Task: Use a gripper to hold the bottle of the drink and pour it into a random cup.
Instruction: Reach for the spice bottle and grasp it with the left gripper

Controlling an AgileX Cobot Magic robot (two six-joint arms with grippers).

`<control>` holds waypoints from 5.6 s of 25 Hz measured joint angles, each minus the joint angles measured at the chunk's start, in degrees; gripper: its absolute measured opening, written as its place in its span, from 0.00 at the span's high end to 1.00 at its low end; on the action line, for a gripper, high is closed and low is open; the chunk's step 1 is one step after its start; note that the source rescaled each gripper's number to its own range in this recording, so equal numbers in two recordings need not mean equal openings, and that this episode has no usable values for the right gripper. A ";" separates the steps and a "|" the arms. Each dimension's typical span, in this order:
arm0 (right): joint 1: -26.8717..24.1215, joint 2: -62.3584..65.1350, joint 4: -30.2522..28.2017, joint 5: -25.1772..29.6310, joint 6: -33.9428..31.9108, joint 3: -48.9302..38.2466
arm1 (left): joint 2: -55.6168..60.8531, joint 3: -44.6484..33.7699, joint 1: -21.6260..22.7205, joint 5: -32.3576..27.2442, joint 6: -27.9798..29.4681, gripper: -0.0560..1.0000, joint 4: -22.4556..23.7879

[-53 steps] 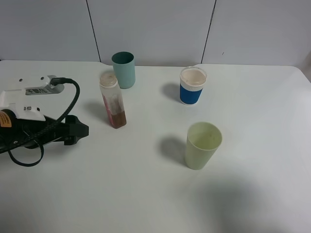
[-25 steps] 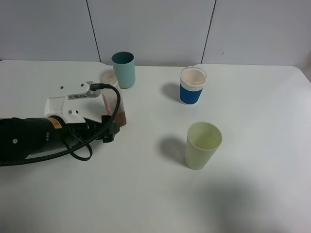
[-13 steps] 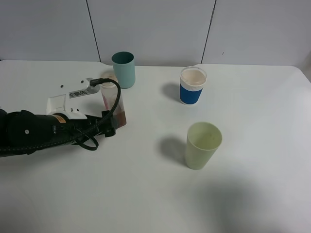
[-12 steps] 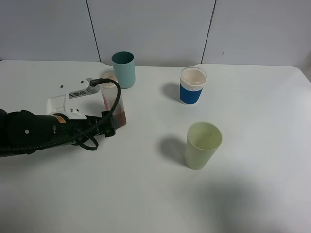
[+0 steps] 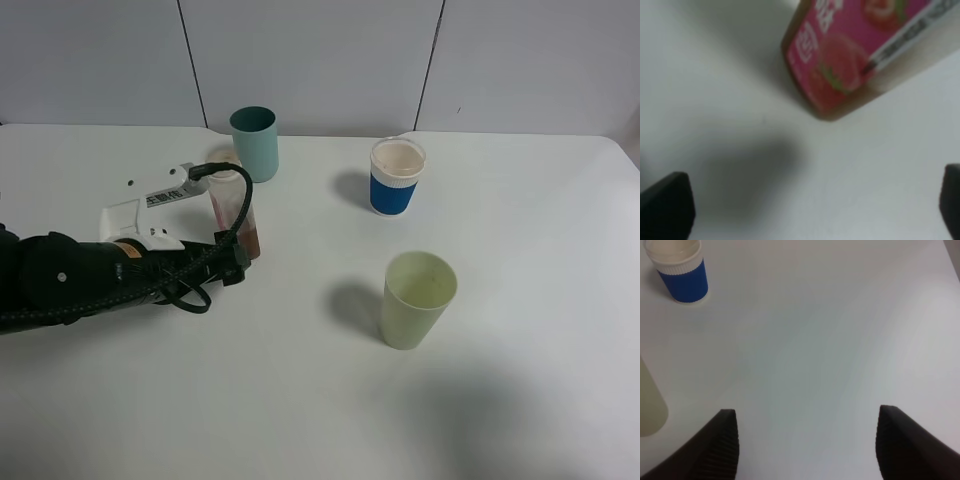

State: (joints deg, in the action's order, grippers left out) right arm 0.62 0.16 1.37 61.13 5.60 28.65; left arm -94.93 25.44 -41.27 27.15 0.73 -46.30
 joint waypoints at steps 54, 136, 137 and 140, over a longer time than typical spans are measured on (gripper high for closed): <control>0.00 0.00 0.00 0.00 -0.05 0.00 | -9.25 12.32 0.00 1.01 7.18 0.00 11.62; 0.00 0.00 0.00 0.00 -0.05 0.00 | -9.25 8.86 0.00 16.37 -24.24 0.00 8.42; 0.00 0.00 0.00 0.00 -0.05 0.00 | -9.25 8.86 0.24 16.37 -23.95 0.00 8.65; 0.00 0.00 0.00 0.00 -0.05 0.00 | -9.25 8.86 1.76 16.43 -22.05 0.00 11.09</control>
State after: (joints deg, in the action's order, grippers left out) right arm 0.62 0.16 1.37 61.13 5.55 28.65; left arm -104.17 34.31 -39.52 43.58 -21.32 -35.21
